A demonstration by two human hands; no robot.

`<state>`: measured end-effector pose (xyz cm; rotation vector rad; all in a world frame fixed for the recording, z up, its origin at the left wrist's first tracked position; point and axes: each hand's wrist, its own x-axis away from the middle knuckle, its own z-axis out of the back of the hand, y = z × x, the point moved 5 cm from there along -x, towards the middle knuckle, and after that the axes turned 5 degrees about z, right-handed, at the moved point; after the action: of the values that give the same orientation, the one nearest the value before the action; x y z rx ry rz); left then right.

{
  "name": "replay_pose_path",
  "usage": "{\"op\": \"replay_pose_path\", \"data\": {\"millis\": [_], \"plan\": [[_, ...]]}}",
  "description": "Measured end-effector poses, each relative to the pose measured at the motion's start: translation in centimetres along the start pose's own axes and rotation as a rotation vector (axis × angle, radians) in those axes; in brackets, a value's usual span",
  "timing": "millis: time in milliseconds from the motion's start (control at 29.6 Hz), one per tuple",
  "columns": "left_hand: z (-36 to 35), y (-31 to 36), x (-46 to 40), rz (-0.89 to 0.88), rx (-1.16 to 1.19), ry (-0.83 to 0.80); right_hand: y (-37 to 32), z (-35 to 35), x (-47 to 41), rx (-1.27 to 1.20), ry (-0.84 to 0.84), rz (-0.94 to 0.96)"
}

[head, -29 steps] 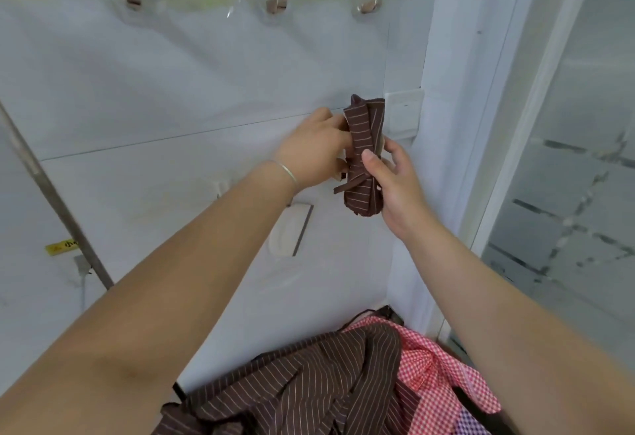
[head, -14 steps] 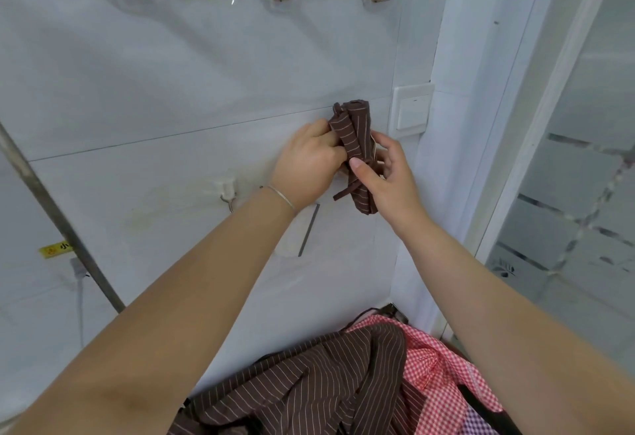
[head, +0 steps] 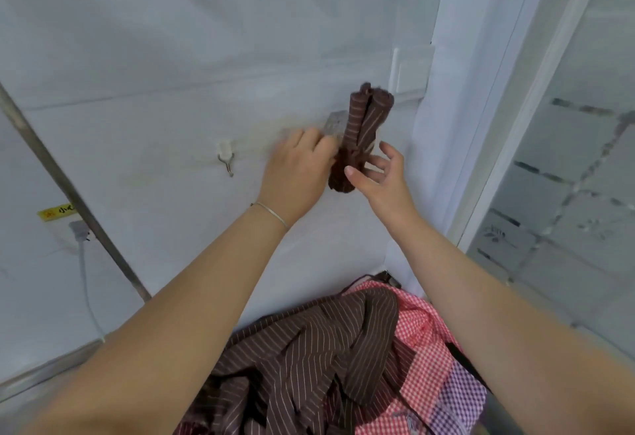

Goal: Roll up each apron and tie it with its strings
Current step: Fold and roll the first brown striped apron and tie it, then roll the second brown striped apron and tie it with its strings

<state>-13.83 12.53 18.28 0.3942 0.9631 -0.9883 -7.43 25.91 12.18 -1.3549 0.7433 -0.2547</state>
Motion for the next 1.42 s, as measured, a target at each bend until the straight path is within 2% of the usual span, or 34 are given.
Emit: {"op": "replay_pose_path", "data": {"millis": [101, 203, 270, 406, 473, 574, 642, 811, 1014, 1081, 1149, 1217, 1318, 1352, 1419], "plan": [[0.9, 1.5, 1.9, 0.032, 0.042, 0.032, 1.4, 0.8, 2.1, 0.042, -0.048, -0.106], [-0.3, 3.7, 5.3, 0.076, 0.171, -0.096, 4.5, 1.9, 5.1, 0.053, -0.118, -0.271], [-2.2, 4.8, 8.2, 0.152, 0.303, -0.311, 7.2, 2.4, 7.1, 0.062, -0.165, -0.396], [-6.4, 7.6, 16.9, 0.392, 0.401, -0.891, 14.4, 3.4, 13.0, 0.138, -0.298, -0.666], [-7.3, 8.8, 21.0, 0.478, 0.419, -1.069, 17.4, 3.8, 15.9, 0.153, -0.312, -0.779], [-8.4, 10.8, 27.8, 0.509, 0.3, -1.37, 21.5, 4.9, 20.7, 0.125, -0.277, -0.984], [-8.6, 11.4, 31.7, 0.532, 0.171, -1.461, 23.6, 5.3, 23.6, 0.09, -0.248, -1.095], [-7.9, 10.1, 36.4, 0.59, -0.143, -1.26, 26.2, 5.3, 27.1, -0.041, -0.179, -1.208], [-7.0, 7.4, 36.8, 0.797, -0.103, -1.045, 26.1, 5.7, 27.2, -0.044, -0.253, -1.192], [-6.7, 7.0, 35.2, 0.836, -0.024, -0.97, 25.0, 5.8, 26.2, 0.059, -0.29, -1.058], [-6.0, 7.3, 32.6, 0.917, 0.1, -0.892, 23.5, 5.6, 24.8, 0.194, -0.337, -0.813], [-5.8, 8.2, 29.8, 0.947, 0.237, -0.894, 21.2, 4.4, 23.1, 0.229, -0.379, -0.571], [-5.0, 10.0, 25.3, 0.876, 0.43, -0.85, 17.7, 2.3, 20.6, 0.203, -0.463, -0.292], [-4.8, 10.4, 24.2, 0.854, 0.475, -0.829, 17.1, 2.1, 19.8, 0.2, -0.45, -0.254], [-4.2, 10.3, 22.1, 0.803, 0.468, -0.808, 16.5, 2.6, 18.1, 0.216, -0.369, -0.301]]}}
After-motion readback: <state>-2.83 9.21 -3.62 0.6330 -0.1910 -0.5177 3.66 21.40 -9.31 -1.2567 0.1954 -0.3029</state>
